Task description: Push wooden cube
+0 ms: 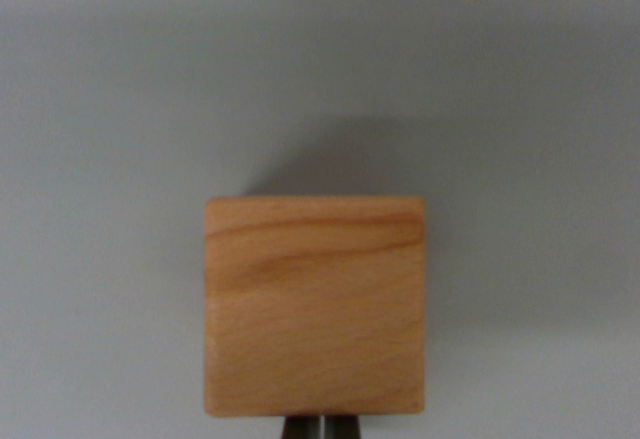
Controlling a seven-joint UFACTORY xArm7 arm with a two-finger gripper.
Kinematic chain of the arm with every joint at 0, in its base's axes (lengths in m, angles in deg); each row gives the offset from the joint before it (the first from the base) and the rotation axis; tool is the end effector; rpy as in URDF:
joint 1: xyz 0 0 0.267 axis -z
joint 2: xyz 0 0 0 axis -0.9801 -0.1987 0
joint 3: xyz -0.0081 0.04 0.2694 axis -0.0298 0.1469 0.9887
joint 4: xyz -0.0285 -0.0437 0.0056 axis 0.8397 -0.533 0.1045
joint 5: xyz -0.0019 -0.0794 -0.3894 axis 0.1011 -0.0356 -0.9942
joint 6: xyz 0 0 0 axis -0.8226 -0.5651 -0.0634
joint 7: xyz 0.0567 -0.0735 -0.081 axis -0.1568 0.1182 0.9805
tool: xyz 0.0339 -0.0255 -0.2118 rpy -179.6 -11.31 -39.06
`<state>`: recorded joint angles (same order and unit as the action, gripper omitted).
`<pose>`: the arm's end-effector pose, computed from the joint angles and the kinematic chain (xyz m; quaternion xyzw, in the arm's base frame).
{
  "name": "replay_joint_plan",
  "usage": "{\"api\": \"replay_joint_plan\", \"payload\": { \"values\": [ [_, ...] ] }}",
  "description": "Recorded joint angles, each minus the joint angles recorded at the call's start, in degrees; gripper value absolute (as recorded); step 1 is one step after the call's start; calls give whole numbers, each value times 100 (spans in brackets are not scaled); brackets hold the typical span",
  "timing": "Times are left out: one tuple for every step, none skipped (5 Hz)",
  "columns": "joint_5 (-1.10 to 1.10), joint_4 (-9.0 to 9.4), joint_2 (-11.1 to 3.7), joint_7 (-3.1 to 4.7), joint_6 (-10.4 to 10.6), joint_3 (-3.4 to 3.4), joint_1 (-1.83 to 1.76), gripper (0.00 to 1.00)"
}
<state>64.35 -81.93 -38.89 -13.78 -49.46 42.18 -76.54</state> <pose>0.5856 -0.0506 -0.0624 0.9997 0.0086 0.0019 0.0230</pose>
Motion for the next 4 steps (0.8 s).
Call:
{"api": "replay_joint_plan", "payload": {
  "values": [
    [0, 0, 0, 0, 0, 0, 0, 100],
    [9, -254, -158, 1, -96, 6, -1, 100],
    [9, -254, -158, 1, -96, 6, -1, 100],
    [16, -479, -298, 1, -182, 11, -1, 100]
  ]
}}
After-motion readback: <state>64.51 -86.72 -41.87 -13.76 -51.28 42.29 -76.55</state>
